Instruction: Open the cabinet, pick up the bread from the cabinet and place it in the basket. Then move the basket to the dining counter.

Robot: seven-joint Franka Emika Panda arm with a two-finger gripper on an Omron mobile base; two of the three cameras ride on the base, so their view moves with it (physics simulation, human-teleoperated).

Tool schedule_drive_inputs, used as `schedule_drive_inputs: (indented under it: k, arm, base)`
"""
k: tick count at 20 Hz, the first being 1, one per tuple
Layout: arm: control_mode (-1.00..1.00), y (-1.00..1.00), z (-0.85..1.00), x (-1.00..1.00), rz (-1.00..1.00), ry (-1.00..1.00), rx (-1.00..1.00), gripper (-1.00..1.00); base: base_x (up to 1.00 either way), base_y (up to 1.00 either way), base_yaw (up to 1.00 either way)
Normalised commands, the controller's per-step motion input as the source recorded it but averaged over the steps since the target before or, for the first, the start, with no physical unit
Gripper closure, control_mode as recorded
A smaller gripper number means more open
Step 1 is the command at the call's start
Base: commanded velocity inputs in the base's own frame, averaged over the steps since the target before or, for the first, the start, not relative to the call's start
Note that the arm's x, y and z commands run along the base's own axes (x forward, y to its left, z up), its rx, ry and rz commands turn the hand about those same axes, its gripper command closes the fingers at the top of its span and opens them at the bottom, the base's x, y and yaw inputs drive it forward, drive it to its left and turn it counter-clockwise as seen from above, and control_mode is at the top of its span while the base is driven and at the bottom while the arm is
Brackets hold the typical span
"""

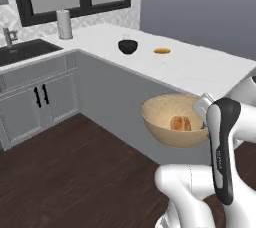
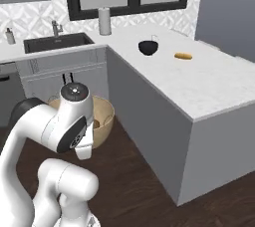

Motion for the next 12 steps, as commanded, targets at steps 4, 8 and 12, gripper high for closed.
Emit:
schedule_drive_inputs:
  k: [4, 8, 12]
  arm:
    - [1.00, 0.00, 0.00, 0.00, 0.00, 0.00, 0.00, 1.00]
    - [1.00, 0.00, 0.00, 0.00, 0.00, 0.00, 0.00, 1.00]
    - [1.00, 0.00, 0.00, 0.00, 0.00, 0.00, 0.00, 1.00]
  base:
    - [0.94, 0.66, -0.57]
    - [0.60, 0.71, -0.58]
    - [0.55, 0.63, -0.67]
